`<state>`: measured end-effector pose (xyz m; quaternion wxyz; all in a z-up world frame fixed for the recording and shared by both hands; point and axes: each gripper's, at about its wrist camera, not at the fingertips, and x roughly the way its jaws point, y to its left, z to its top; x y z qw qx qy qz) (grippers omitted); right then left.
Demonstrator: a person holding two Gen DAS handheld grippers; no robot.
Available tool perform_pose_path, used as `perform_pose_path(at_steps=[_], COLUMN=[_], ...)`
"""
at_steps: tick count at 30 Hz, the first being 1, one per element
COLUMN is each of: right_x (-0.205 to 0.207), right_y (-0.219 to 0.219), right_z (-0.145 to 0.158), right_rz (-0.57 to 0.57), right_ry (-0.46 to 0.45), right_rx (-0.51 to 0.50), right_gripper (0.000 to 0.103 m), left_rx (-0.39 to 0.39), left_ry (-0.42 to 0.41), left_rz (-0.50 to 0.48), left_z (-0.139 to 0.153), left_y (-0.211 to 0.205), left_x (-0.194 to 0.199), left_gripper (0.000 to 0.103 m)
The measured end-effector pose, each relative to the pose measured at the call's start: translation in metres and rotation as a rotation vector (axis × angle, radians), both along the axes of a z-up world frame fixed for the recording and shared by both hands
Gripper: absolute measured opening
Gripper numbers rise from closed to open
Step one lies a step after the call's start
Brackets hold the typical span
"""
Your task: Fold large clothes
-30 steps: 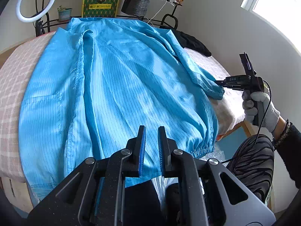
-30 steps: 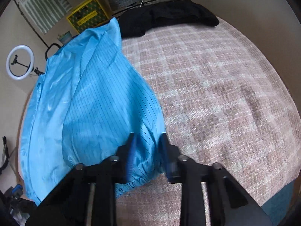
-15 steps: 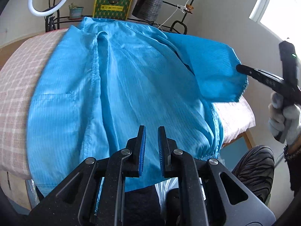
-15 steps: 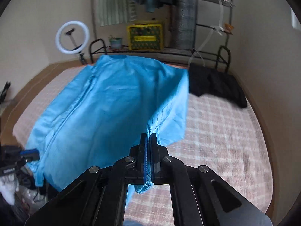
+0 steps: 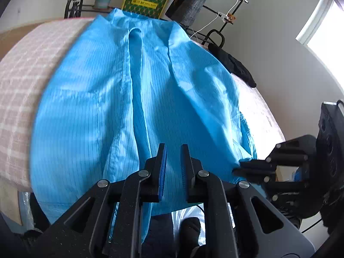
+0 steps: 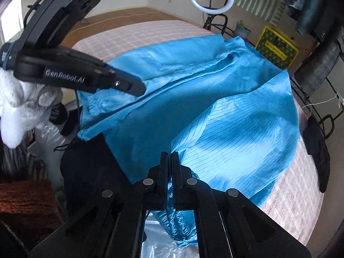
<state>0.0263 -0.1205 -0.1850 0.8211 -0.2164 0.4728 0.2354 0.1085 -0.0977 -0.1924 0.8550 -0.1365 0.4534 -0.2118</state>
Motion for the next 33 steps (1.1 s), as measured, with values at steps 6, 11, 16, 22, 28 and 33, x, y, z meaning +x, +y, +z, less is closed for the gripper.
perform_pose_path(at_steps=[6,11,16,22,28,33], right_x=[-0.003,-0.004,0.0,0.006,0.01,-0.004], right_y=[-0.024,-0.081,-0.129,-0.141,-0.124,-0.124], right_z=[0.007,0.029,0.012,-0.023,-0.044,-0.033], right_rz=[-0.067,-0.269,-0.539,-0.654,-0.66,-0.635], right_ry=[0.066,0.055,0.12,0.288,0.339,0.317], right_rx=[0.123,0.293,0.327,0.396,0.422,0.377], right_gripper=[0.028,0.029,0.029,0.029,0.007,0.003], left_rx=[-0.014,-0.075,-0.159,-0.031,0.017,0.048], left_ry=[0.02,0.066,0.084,0.027,0.119,0.091], left_rz=[-0.031,-0.083,-0.099,-0.216,-0.242,-0.292], left_z=[-0.003,-0.007,0.002,0.003,-0.043,-0.041], left_y=[-0.008,-0.021,-0.031,-0.073,-0.086,-0.099], left_x=[0.003,0.003,0.005,0.005,-0.01,-0.024], left_gripper=[0.011,0.011,0.014,0.032,0.032,0.032])
